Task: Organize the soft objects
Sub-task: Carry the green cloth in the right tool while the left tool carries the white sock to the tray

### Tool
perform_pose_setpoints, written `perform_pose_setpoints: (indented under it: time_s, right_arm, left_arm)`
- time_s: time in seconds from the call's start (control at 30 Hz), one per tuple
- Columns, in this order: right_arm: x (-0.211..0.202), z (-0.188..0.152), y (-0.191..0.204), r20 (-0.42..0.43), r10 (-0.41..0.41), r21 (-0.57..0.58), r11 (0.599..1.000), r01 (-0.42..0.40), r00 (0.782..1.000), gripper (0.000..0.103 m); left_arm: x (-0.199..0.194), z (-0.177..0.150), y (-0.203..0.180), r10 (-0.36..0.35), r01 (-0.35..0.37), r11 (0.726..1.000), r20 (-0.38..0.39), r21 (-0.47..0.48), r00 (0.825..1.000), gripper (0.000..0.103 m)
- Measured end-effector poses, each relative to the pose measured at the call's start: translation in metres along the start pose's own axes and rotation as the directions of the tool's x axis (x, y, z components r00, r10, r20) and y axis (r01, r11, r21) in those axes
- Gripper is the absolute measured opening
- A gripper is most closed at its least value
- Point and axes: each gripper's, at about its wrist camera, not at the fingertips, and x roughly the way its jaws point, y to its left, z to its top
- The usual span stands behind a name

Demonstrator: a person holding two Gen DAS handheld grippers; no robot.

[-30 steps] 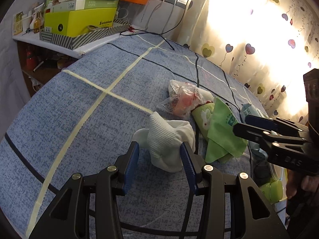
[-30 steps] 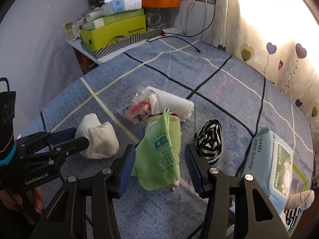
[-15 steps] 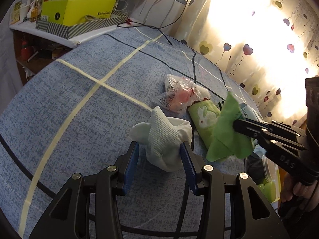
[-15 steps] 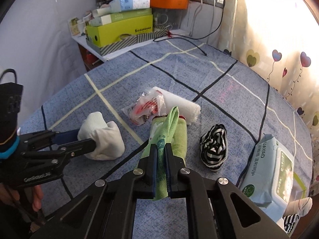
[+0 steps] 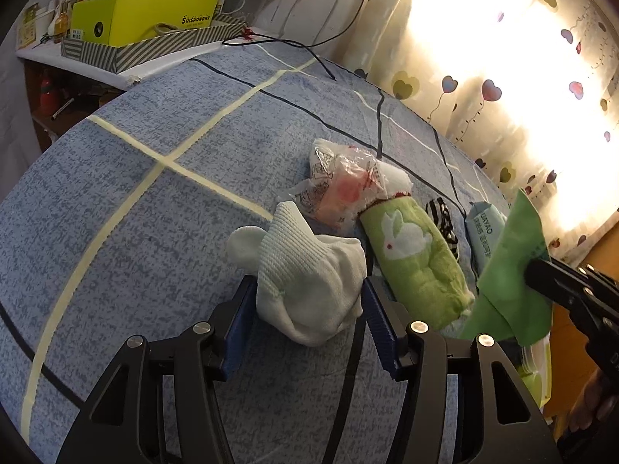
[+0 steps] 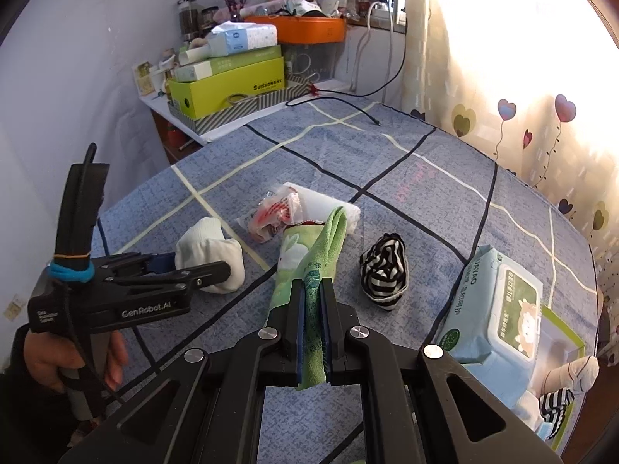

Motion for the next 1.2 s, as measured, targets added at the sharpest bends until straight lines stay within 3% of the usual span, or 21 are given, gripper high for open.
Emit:
perform_pose_setpoints:
  time_s: [0.1, 0.17, 0.27, 0.67, 1.2]
  right_arm:
    - [-0.007, -0.001, -0.003, 0.017, -0.001, 0.007, 1.0, 0.001, 1.0, 0.007]
    - [-0.011, -0.002, -0.004, 0.028, 0.0, 0.01, 1.0, 0.0, 1.0, 0.007]
    - [-0.018, -0.004, -0.005, 0.04, 0.003, 0.016, 1.0, -0.004, 0.999, 0.007]
    - [-0.056, -0.021, -0.016, 0.11, -0.013, 0.062, 0.998, 0.006, 0.994, 0.007]
    - [-0.114, -0.064, -0.058, 0.192, -0.083, 0.179, 0.983, 0.049, 0.978, 0.007]
  left_arm:
    - [0.002, 0.001, 0.0, 0.028, -0.028, 1.0, 0.016, 0.011, 0.999, 0.055]
    - [0.003, 0.001, -0.002, 0.046, -0.047, 0.999, 0.017, 0.026, 0.999, 0.044]
    - [0.001, -0.001, -0.003, 0.054, -0.054, 0.998, 0.022, 0.031, 0.998, 0.037]
    - [-0.045, -0.015, -0.05, -0.02, 0.008, 0.986, 0.071, 0.165, 0.997, 0.037]
    - [-0.072, -0.028, -0.139, -0.122, 0.086, 0.93, 0.08, 0.357, 0.989, 0.037]
